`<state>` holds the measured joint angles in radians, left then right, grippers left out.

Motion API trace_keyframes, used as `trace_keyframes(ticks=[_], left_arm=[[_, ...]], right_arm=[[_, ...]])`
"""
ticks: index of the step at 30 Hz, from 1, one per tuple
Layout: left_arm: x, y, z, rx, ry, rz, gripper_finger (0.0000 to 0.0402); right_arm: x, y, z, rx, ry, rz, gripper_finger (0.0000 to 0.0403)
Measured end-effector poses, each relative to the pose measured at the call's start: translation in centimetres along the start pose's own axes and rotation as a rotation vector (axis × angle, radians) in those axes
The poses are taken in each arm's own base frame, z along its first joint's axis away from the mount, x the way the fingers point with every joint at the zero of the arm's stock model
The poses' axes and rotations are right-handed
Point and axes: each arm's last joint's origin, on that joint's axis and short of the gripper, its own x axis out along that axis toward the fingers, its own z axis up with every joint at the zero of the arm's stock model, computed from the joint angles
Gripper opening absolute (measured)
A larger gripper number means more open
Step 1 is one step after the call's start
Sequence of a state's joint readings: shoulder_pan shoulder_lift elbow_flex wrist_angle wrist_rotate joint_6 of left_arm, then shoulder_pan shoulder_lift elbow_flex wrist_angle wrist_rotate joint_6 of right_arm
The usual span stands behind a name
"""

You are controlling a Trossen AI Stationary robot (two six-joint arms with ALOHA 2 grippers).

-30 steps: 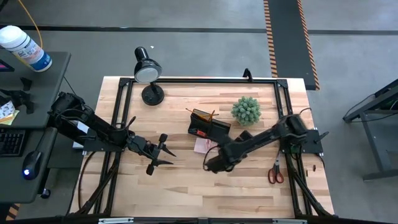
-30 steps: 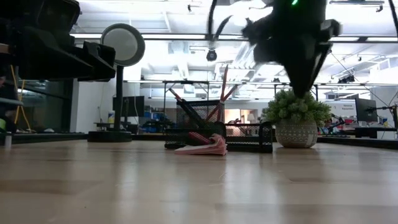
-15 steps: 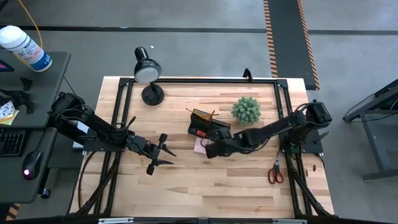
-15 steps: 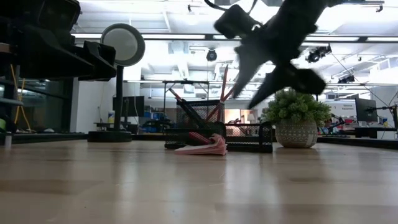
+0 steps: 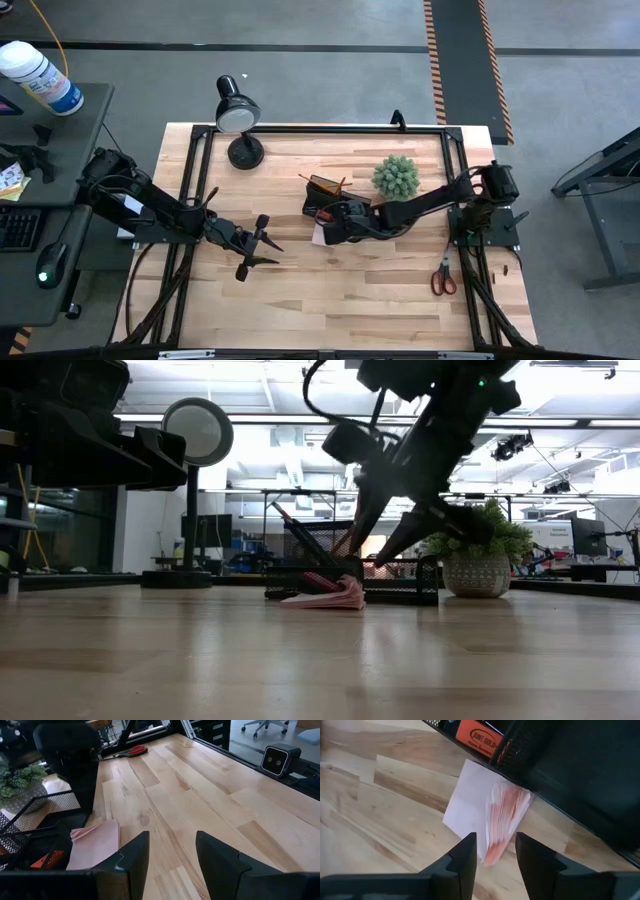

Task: Pick and place office supplies into organizer
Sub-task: Put the pink sticky notes into the black desk organizer

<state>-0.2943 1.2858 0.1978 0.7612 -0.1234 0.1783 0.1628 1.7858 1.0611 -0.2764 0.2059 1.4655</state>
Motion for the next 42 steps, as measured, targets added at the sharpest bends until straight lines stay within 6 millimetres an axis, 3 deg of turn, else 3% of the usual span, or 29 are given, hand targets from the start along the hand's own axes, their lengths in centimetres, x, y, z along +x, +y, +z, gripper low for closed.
trace_keyframes(ticks=[21,26,34,42], left_arm=[[0.0,0.0,0.0,0.001,0.001,0.000,0.0150],[0.0,0.0,0.0,0.001,0.001,0.000,0.0150],[0.0,0.0,0.0,0.001,0.001,0.000,0.0150],[0.0,0.0,0.0,0.001,0.001,0.000,0.0150]], right_arm=[[3.3,-0.6,0.0,0.010,-0.028,-0.022,0.0126],[3.3,-0.7,0.0,0.003,-0.034,-0.029,0.0093],[3.8,-1.0,-0.1,-0.061,-0.042,-0.048,0.0007],[4.0,-1.0,-0.8,-0.138,-0.077,-0.054,0.0002]])
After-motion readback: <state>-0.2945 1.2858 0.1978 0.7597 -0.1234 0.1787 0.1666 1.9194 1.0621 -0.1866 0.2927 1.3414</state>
